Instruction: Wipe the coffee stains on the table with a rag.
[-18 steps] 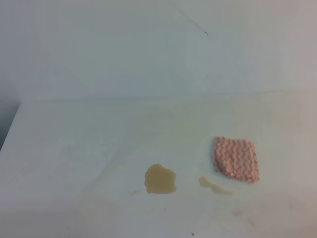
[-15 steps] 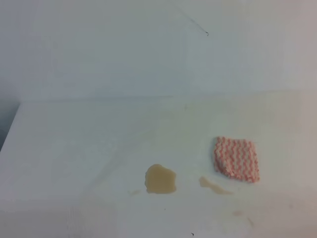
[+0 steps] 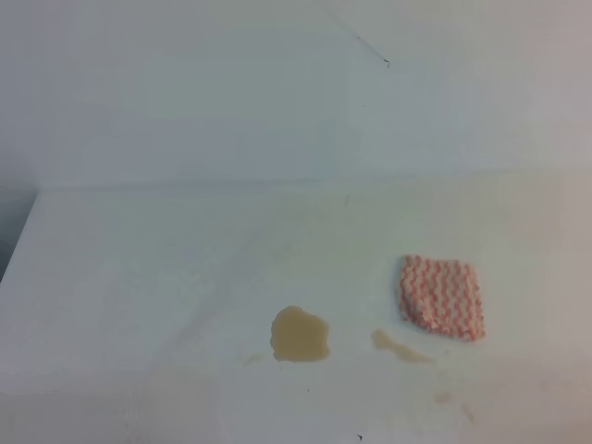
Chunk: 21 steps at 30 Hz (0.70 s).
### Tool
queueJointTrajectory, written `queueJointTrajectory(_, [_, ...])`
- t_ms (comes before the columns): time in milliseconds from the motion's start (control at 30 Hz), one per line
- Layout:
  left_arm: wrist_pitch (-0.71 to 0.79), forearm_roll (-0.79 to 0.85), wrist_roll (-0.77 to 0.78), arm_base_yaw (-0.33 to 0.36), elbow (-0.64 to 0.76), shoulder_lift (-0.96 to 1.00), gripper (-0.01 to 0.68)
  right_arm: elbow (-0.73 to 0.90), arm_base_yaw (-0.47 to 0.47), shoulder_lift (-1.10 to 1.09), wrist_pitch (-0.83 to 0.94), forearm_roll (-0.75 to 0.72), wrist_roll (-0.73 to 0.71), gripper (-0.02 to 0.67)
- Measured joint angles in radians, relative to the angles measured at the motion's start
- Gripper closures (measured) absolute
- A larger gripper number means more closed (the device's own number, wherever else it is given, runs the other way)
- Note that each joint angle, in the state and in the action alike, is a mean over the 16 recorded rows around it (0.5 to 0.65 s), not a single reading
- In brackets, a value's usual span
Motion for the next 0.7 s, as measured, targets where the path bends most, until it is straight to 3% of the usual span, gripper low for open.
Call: queueJointTrajectory(700, [0.000,0.000,0.000,0.000,0.000,0.000,0.672,-0.004,0.000,-0.002,-0.005,0.000,0.000,0.652])
